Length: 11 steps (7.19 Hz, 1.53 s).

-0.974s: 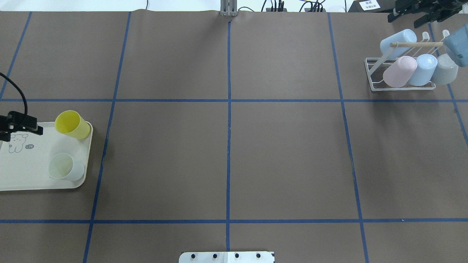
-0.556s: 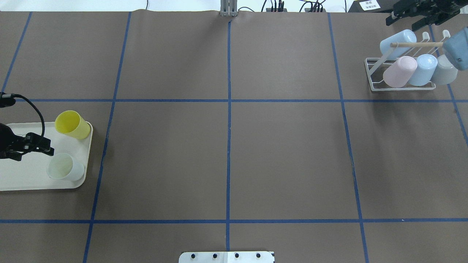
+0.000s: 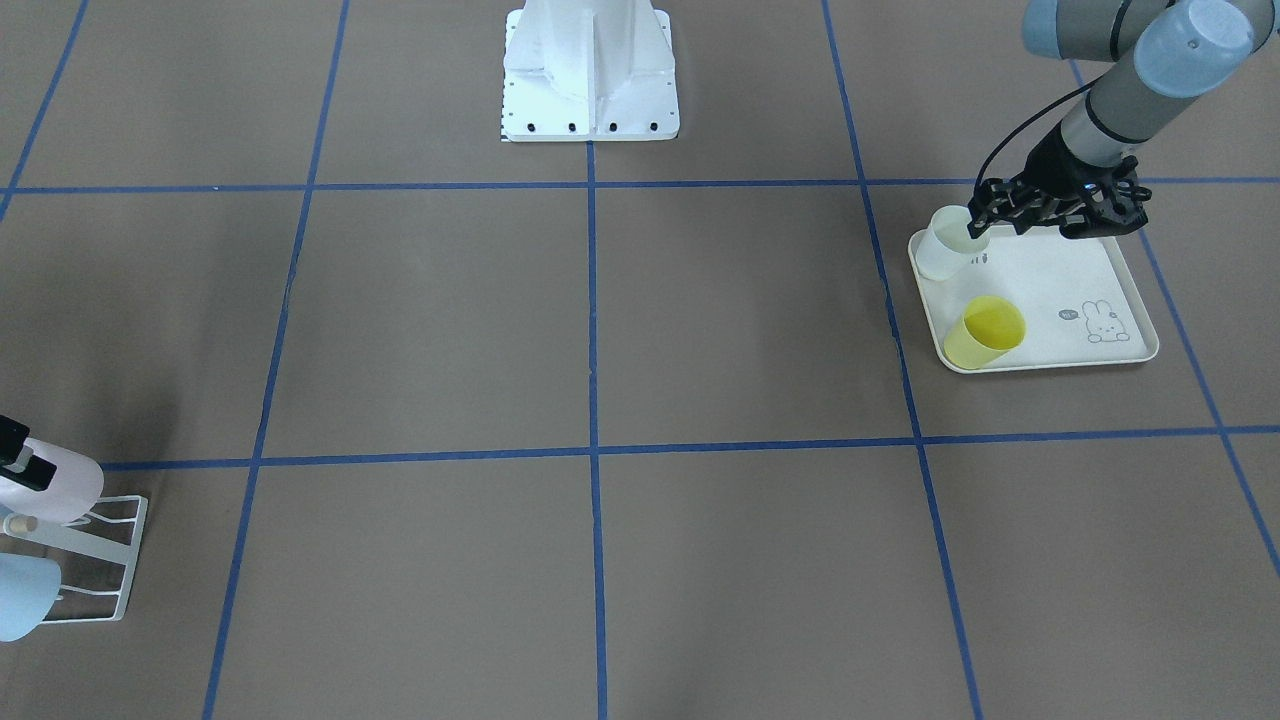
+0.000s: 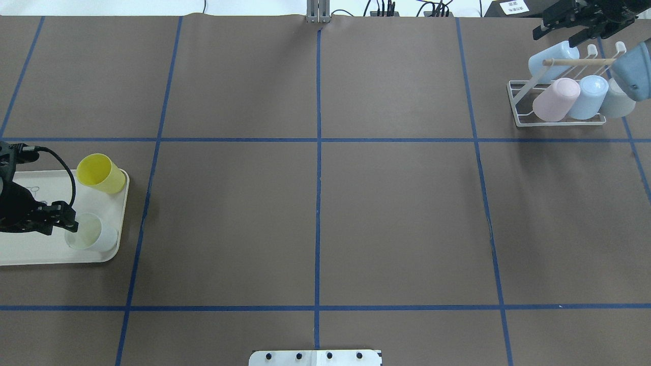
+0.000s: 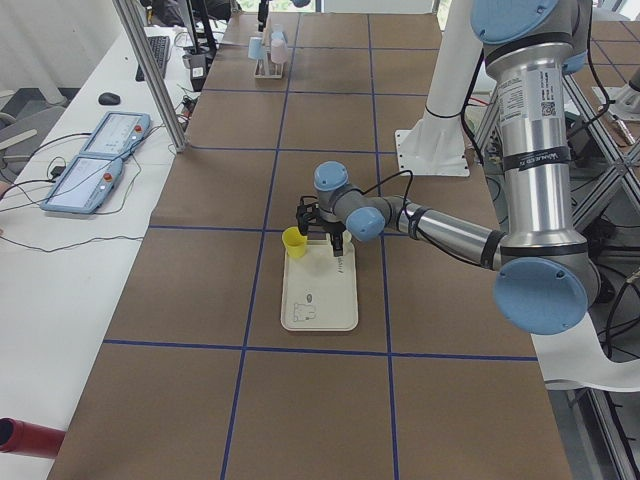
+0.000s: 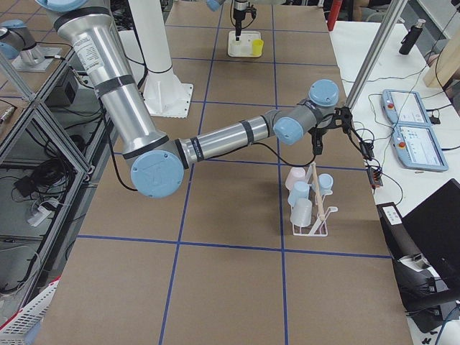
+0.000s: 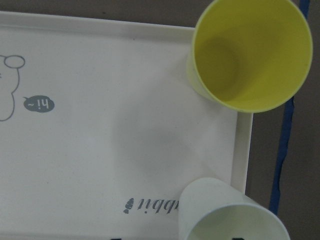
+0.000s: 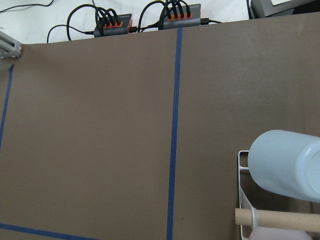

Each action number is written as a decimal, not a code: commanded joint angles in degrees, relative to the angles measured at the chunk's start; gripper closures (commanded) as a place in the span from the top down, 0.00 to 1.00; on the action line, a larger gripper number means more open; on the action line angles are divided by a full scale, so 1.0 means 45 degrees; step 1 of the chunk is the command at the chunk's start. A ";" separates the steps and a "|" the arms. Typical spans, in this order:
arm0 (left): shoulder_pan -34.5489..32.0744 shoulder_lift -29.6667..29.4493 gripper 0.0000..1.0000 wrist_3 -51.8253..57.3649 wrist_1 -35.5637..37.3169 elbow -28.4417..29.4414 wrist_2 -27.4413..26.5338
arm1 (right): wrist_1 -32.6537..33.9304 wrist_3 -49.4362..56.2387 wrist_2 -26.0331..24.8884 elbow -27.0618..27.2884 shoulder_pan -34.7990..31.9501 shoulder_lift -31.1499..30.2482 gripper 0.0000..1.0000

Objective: Transfer IKEA cup to right arm and place on rack

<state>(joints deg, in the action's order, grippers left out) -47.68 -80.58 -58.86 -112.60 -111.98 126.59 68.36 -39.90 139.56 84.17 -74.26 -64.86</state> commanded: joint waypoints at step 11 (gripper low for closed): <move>-0.2940 -0.4541 0.00 -0.4443 -0.0173 -0.1036 0.4619 | -0.7103 -1.1581 -0.1201 0.0435 0.3623 0.1796 0.98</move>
<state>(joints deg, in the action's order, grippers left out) -61.01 -94.41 -71.04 -113.01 -118.33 144.40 47.55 -80.38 136.91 85.83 -61.93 -56.86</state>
